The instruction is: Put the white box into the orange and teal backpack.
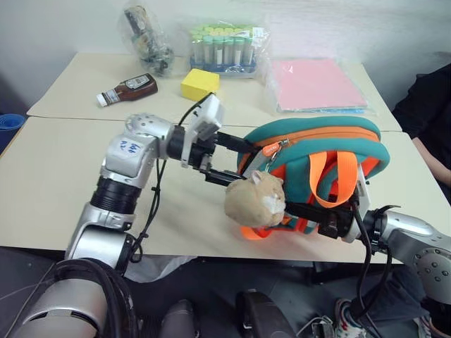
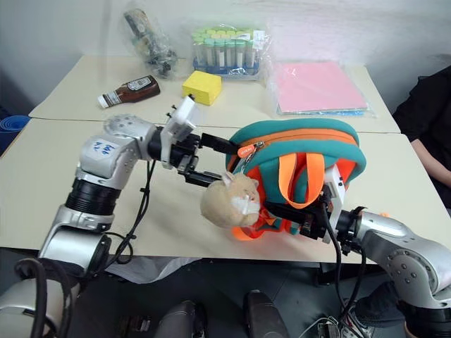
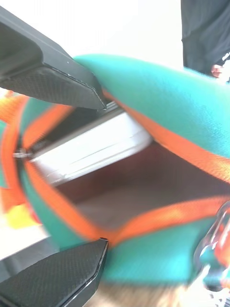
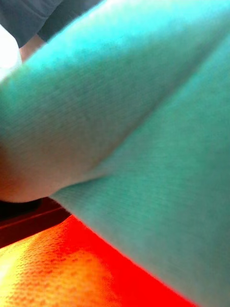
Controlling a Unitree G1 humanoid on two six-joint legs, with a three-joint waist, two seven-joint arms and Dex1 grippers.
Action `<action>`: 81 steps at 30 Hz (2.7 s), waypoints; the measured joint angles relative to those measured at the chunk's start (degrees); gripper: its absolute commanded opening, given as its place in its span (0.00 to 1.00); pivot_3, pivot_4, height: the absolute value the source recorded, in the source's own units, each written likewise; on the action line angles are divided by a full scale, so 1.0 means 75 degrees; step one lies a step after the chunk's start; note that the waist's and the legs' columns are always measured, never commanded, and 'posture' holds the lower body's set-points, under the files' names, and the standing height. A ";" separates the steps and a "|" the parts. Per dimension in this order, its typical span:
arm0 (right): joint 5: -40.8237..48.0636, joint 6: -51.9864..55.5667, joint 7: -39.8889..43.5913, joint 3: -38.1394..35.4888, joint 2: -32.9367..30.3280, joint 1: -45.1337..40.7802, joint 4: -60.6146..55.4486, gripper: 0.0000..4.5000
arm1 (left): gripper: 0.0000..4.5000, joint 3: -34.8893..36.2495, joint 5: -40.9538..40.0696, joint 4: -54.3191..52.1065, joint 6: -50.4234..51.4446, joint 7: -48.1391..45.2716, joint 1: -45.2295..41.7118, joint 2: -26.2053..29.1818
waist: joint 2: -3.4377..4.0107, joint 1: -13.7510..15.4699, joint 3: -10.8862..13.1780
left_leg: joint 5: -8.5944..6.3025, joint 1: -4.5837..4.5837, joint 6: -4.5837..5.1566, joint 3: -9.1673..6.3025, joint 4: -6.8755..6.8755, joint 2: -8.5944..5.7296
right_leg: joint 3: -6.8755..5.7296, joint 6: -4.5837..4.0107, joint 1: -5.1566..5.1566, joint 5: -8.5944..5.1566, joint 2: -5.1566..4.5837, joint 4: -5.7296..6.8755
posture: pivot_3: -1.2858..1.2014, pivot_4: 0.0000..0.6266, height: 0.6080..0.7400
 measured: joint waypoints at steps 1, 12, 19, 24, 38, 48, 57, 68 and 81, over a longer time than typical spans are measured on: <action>0.0000 -0.0020 -0.0022 -0.0004 0.0000 0.0005 -0.0006 0.00 | 0.99 0.0034 0.0008 0.0096 -0.0065 -0.0006 -0.0071 0.0061 | 0.0000 0.0004 0.0000 | 0.0000 0.0001 0.0001 0.0000 0.0002 -0.0001 | -0.0001 0.0000 0.0002 0.0000 -0.0001 0.0000 | 0.52 0.24 1.00; -0.0118 -0.0071 -0.0107 0.0086 0.0001 0.0018 -0.0079 0.00 | 0.99 0.0668 -0.1630 -0.0984 0.1901 -0.0861 0.0028 0.1171 | 0.0002 0.0029 0.0001 | -0.0004 0.0000 0.0003 -0.0005 0.0003 -0.0001 | -0.0007 -0.0005 0.0005 -0.0003 -0.0006 -0.0001 | 0.52 0.24 1.00; -0.0101 -0.0052 -0.0114 0.0220 0.0001 -0.0071 -0.0070 0.00 | 0.99 0.0346 -0.2048 -0.2307 0.2364 -0.0432 0.0662 0.1014 | 0.0002 -0.0017 0.0001 | 0.0000 0.0007 -0.0001 -0.0005 0.0005 0.0004 | -0.0003 -0.0003 0.0005 0.0001 0.0004 0.0007 | 0.52 0.24 1.00; -0.0081 -0.0021 -0.0119 0.0220 0.0000 -0.0257 0.0063 0.00 | 0.99 0.0012 -0.1823 -0.2280 0.2212 0.0328 0.0729 0.0319 | 0.0002 0.0007 0.0001 | -0.0001 0.0003 0.0002 -0.0006 0.0005 -0.0001 | -0.0002 -0.0003 0.0007 0.0001 0.0000 0.0002 | 0.52 0.24 1.00; -0.0081 0.0008 -0.0242 0.0249 0.0122 -0.0321 0.0252 0.00 | 0.31 -0.0469 -0.1326 -0.1626 0.2226 0.0973 0.0596 -0.0261 | 0.0002 0.0000 0.0001 | 0.0000 0.0004 0.0005 -0.0006 -0.0001 -0.0001 | 0.0000 -0.0003 0.0005 0.0002 0.0000 -0.0001 | 0.52 0.24 1.00; 0.0014 0.0017 -0.0222 0.0197 0.0117 -0.0253 0.0242 0.00 | 0.00 -0.0249 -0.1889 -0.1700 0.2361 0.0374 0.0486 -0.0107 | 0.0002 -0.0005 0.0001 | 0.0001 0.0004 0.0004 -0.0007 -0.0001 0.0000 | -0.0001 -0.0003 0.0005 0.0002 0.0001 0.0001 | 0.52 0.24 1.00; 0.0544 0.0023 -0.0128 -0.0549 -0.0205 0.0364 0.0069 0.00 | 0.00 -0.0263 -0.1198 0.0675 0.1017 -0.0984 -0.1033 0.1937 | 0.0005 -0.0006 0.0002 | -0.0001 0.0011 0.0004 -0.0004 -0.0011 -0.0003 | -0.0004 -0.0009 0.0005 -0.0001 -0.0001 -0.0005 | 0.52 0.24 1.00; 0.0910 0.0000 0.0435 -0.0725 -0.0505 0.0698 -0.0053 0.00 | 0.00 -0.1377 0.1277 0.3007 -0.3261 -0.0967 -0.0908 0.1145 | 0.0005 0.0062 0.0002 | -0.0029 -0.0012 0.0037 0.0007 -0.0006 -0.0001 | -0.0002 -0.0006 -0.0005 0.0000 -0.0008 -0.0031 | 0.52 0.24 1.00; 0.0402 -0.0247 0.0184 -0.0815 -0.0746 0.0665 -0.0068 0.07 | 0.13 -0.1492 0.2039 0.1555 -0.3855 -0.0507 0.0942 0.0646 | 0.0017 0.0176 -0.0007 | -0.0045 -0.0007 0.0072 0.0001 0.0008 -0.0002 | -0.0002 -0.0002 0.0004 0.0003 -0.0007 -0.0020 | 0.52 0.24 1.00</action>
